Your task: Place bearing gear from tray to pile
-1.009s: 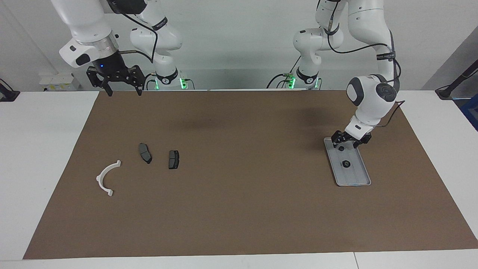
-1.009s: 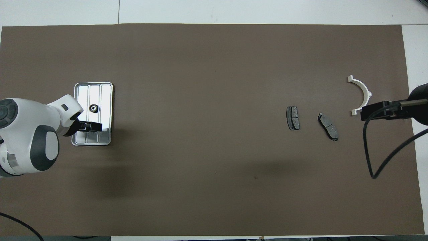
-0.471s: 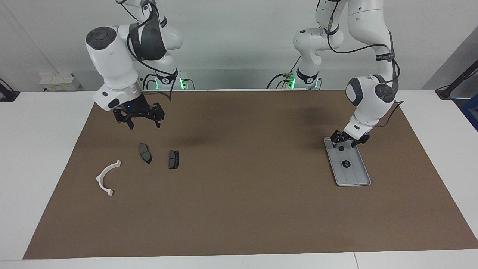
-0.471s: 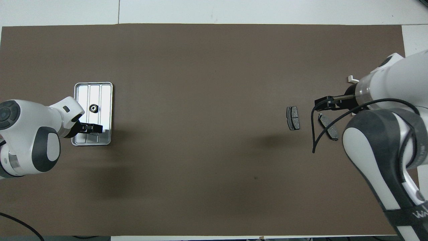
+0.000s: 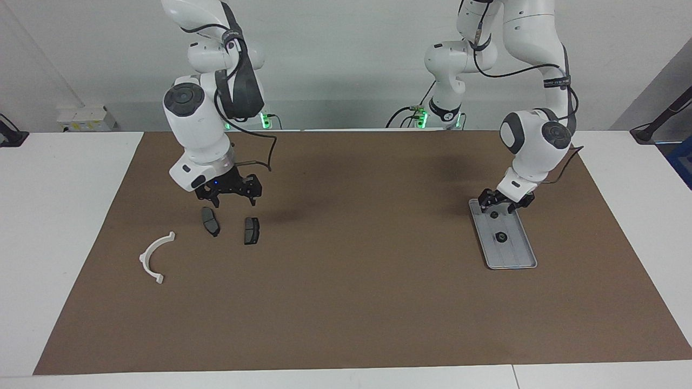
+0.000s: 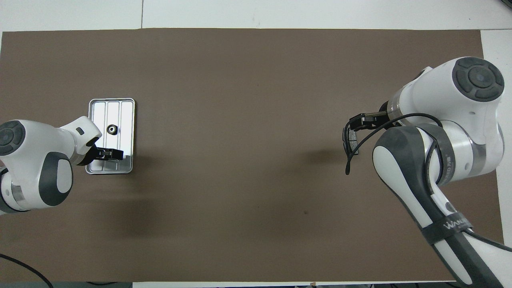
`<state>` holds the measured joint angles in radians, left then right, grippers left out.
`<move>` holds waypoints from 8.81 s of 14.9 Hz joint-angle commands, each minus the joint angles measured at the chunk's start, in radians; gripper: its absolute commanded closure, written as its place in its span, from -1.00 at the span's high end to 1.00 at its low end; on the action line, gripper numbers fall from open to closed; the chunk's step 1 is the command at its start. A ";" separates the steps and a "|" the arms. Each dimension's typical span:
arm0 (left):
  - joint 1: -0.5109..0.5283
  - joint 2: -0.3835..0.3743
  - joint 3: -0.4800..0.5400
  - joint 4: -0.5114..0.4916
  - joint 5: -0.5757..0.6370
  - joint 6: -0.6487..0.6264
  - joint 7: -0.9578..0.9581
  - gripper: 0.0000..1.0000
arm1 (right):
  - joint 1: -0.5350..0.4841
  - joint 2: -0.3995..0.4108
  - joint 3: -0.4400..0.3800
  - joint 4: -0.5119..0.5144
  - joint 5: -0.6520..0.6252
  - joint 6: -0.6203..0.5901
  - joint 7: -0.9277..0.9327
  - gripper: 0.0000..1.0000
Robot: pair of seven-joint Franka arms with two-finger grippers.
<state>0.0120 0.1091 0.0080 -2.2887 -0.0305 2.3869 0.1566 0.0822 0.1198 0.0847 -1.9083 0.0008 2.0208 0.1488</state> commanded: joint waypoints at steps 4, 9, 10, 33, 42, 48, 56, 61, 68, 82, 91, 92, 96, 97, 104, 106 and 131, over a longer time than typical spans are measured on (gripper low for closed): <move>0.005 -0.005 -0.003 -0.023 0.009 0.028 0.003 0.59 | -0.002 0.017 0.000 0.003 0.028 0.030 0.024 1.00; 0.002 -0.002 -0.003 -0.023 0.009 0.041 -0.002 0.32 | -0.004 0.018 0.000 0.000 0.028 0.035 0.043 1.00; 0.000 -0.002 -0.003 -0.023 0.009 0.047 -0.002 0.31 | -0.004 0.017 0.000 0.002 0.028 0.035 0.043 1.00; -0.375 0.115 -0.003 0.557 0.006 -0.468 -0.630 -1.00 | -0.010 0.017 0.000 0.000 0.028 0.032 0.038 1.00; -0.615 0.327 -0.003 0.582 0.086 -0.217 -0.986 -1.00 | -0.012 0.017 0.000 0.000 0.028 0.030 0.035 1.00; -0.609 0.328 -0.003 0.492 0.087 -0.091 -0.986 -1.00 | -0.012 0.017 0.000 0.000 0.028 0.029 0.034 1.00; -0.615 0.327 -0.002 0.448 0.093 -0.029 -0.988 -1.00 | -0.015 0.017 0.000 0.000 0.028 0.029 0.031 1.00; -0.592 0.313 -0.002 0.477 0.103 -0.122 -0.962 1.00 | -0.015 0.017 -0.002 0.000 0.028 0.024 0.032 1.00; -0.307 0.124 -0.005 0.511 0.029 -0.397 -0.555 1.00 | -0.015 0.017 -0.002 0.000 0.027 0.021 0.034 1.00; -0.047 0.190 -0.002 0.336 0.029 -0.039 -0.183 1.00 | 0.244 0.069 -0.002 0.006 0.027 0.153 0.521 1.00; -0.017 0.169 -0.002 0.220 0.029 0.017 -0.157 0.98 | 0.511 0.406 -0.003 0.450 -0.099 -0.046 1.015 1.00; -0.015 0.162 -0.002 0.204 0.029 0.032 -0.157 0.98 | 0.524 0.446 -0.003 0.506 -0.114 -0.077 1.043 1.00; -0.017 0.152 -0.002 0.167 0.029 0.049 -0.164 0.88 | 0.542 0.514 -0.006 0.546 -0.154 -0.061 1.107 1.00; -0.020 0.150 -0.002 0.167 0.029 0.046 -0.169 0.75 | 0.542 0.533 -0.006 0.567 -0.160 -0.045 1.126 1.00; -0.027 0.165 -0.003 0.251 0.029 -0.024 -0.169 -1.00 | 0.544 0.664 -0.006 0.695 -0.160 0.022 1.158 0.95; -0.029 0.169 -0.003 0.284 0.027 -0.051 -0.169 -1.00 | 0.542 0.699 -0.006 0.722 -0.162 0.033 1.158 0.95; -0.124 0.156 -0.011 0.617 0.008 -0.430 -0.396 -1.00 | 0.374 0.597 0.000 0.721 -0.150 -0.146 0.843 -1.00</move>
<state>-0.0933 0.2658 -0.0114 -1.6720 -0.0347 1.9547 -0.2026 0.5677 0.7897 0.0587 -1.1790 -0.1463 1.9564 1.1592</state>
